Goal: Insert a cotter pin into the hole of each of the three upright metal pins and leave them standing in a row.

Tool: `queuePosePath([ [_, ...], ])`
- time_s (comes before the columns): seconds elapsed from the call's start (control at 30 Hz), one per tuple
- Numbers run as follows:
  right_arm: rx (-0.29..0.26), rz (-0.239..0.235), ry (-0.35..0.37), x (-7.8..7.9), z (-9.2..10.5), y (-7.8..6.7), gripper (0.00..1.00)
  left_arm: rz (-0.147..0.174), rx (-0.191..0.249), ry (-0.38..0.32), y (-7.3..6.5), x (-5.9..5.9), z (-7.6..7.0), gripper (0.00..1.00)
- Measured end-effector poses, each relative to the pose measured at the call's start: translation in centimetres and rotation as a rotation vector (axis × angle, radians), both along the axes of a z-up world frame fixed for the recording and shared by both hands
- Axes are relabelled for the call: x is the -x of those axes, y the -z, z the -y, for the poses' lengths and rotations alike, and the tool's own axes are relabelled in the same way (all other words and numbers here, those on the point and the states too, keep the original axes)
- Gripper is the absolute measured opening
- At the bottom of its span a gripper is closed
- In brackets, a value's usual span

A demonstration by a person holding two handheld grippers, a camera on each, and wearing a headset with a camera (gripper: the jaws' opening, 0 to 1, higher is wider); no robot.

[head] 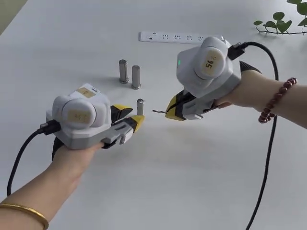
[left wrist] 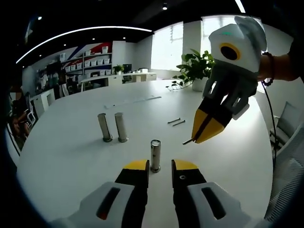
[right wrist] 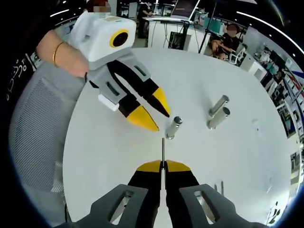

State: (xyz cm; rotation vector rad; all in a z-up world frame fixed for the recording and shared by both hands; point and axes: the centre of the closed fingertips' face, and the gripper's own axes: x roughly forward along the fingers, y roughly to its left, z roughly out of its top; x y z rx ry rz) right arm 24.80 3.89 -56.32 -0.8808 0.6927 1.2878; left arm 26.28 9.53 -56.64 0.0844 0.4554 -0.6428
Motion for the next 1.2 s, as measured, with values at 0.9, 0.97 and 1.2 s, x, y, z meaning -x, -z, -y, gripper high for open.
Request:
queuePosePath([
  [0.9,-0.020,-0.004,0.024,-1.7,-1.8,0.2,0.00,-0.030,0.015,0.020,1.4,-2.1,1.3,0.08],
  [0.97,-0.012,0.012,0.023,-2.0,-1.9,0.2,0.00,-0.029,0.013,0.018,1.5,-2.1,1.3,0.08],
  [1.2,-0.006,0.022,0.016,-2.1,-2.2,0.1,0.00,-0.016,0.000,0.015,1.5,-2.2,1.3,0.08],
])
